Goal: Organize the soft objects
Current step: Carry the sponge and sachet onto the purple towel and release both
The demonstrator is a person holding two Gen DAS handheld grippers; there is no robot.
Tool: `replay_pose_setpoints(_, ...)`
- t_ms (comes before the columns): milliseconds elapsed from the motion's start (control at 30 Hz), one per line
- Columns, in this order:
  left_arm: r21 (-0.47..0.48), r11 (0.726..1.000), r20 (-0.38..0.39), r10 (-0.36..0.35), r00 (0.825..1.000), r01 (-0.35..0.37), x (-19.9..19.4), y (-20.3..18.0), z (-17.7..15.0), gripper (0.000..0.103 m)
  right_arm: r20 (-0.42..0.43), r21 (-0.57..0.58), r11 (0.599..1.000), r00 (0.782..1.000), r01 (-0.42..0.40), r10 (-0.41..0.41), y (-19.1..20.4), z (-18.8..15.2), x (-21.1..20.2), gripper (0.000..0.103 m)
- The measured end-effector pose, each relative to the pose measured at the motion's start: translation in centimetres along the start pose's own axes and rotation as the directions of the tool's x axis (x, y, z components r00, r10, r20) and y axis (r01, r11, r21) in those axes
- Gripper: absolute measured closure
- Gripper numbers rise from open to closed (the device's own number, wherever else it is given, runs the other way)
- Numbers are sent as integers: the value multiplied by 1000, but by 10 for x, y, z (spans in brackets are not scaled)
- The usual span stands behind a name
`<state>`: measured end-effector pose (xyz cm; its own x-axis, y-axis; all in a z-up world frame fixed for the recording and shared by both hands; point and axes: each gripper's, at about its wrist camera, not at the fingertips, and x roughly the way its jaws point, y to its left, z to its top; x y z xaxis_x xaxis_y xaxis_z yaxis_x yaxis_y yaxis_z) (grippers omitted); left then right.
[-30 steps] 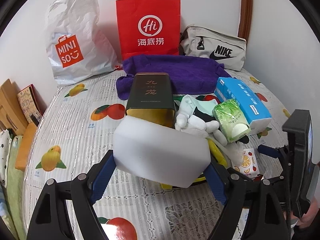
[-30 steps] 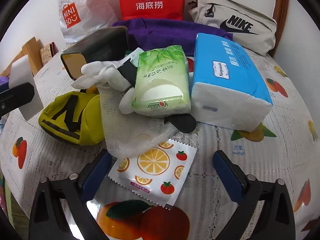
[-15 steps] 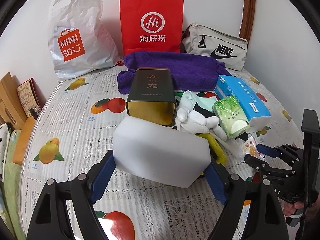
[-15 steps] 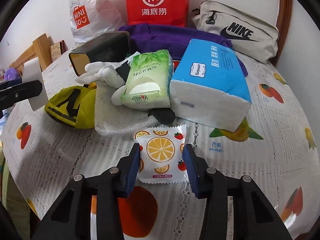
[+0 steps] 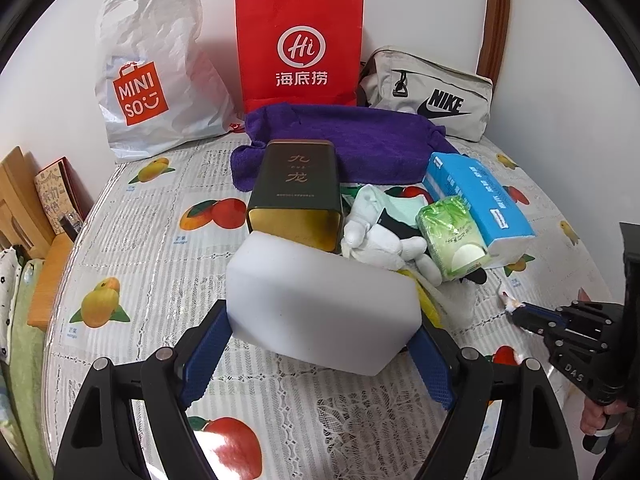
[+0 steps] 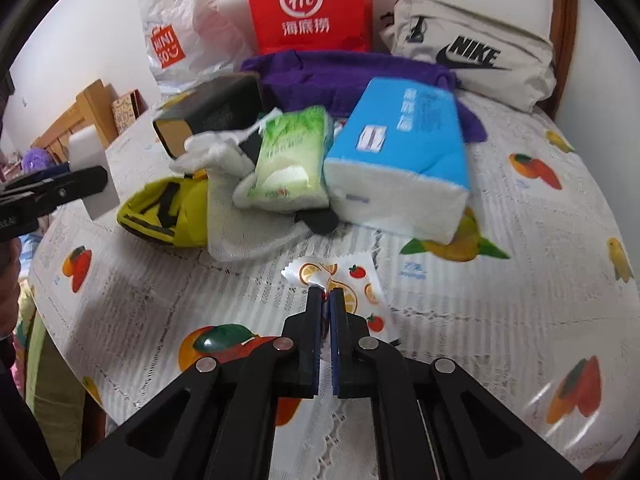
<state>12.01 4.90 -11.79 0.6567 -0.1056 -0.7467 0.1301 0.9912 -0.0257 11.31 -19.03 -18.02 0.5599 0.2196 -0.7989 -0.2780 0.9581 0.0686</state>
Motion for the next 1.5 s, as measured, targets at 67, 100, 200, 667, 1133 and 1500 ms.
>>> replay_pose_setpoints(67, 0, 1000, 7, -3, 1000, 3, -3, -3, 4, 20, 12, 3, 1000, 1000, -5, 5, -2, 4, -9, 99)
replay_pose_setpoints(100, 1, 1000, 9, -8, 1000, 8, -5, -4, 7, 20, 18, 4, 1000, 1000, -9, 9, -2, 6, -13, 100)
replay_pose_setpoints(200, -7, 1000, 15, -19, 1000, 20, -10, -5, 15, 20, 36, 5, 1000, 999, -13, 13, -4, 13, -25, 100)
replay_pose_setpoints(667, -23, 999, 26, -28, 999, 28, -9, -7, 55, 20, 111, 7, 1000, 994, -3, 2, -18, 69, -49, 100)
replay_pose_setpoints(1133, -52, 998, 48, -16, 999, 18, 13, 7, 116, 20, 169, 27, 1000, 986, 2, -6, -43, 151, -33, 99)
replay_pose_setpoints(1500, -84, 996, 6, -15, 1000, 15, 57, 29, 164, 20, 165, 33, 999, 986, 18, -23, -64, 213, 10, 99)
